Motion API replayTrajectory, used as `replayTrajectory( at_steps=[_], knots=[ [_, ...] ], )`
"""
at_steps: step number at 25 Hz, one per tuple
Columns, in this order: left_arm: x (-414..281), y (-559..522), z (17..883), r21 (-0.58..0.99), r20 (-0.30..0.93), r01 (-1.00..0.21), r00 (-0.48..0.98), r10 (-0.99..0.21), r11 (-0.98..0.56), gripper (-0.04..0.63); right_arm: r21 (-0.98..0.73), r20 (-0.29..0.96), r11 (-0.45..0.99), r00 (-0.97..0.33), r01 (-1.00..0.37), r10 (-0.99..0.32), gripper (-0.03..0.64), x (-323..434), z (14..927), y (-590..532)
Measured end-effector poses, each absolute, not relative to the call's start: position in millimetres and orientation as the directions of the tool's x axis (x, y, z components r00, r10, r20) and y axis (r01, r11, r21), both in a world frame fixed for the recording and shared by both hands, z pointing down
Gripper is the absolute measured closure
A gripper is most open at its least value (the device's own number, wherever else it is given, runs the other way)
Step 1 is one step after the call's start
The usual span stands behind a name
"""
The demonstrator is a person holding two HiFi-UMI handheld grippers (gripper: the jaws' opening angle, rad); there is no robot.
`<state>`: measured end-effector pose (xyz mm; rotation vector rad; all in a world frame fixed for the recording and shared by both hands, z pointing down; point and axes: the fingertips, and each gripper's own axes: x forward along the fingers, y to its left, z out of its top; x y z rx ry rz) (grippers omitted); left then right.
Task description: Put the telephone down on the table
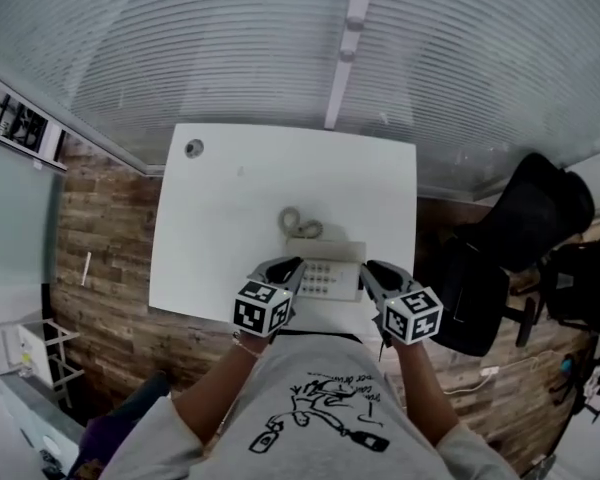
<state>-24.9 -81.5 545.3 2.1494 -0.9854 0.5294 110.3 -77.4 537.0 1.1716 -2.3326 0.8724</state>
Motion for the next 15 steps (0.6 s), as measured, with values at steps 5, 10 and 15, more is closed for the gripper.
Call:
replayTrajectory(
  at_steps=[5, 10, 15],
  knots=[
    [-17.3, -88.1, 482.4, 0.407, 0.483, -0.739, 0.673, -0.560, -0.537, 0.592, -0.285, 0.463, 0.517, -0.588, -0.807, -0.663, 0.558, 97.2, 465.9, -87.1],
    [-1.3, -89.7, 396.7, 0.371, 0.297, -0.675, 0.736, -0.608, -0.637, 0.594, -0.224, 0.367, 0.572, -0.612, -0.789, -0.701, 0.565, 84.0, 396.1, -88.7],
    [14.3, -75.3, 332.7, 0.366, 0.183, -0.615, 0.784, -0.594, -0.699, 0.594, -0.162, 0.267, 0.616, -0.635, -0.771, -0.725, 0.568, 69.1, 329.6, -79.6]
  ],
)
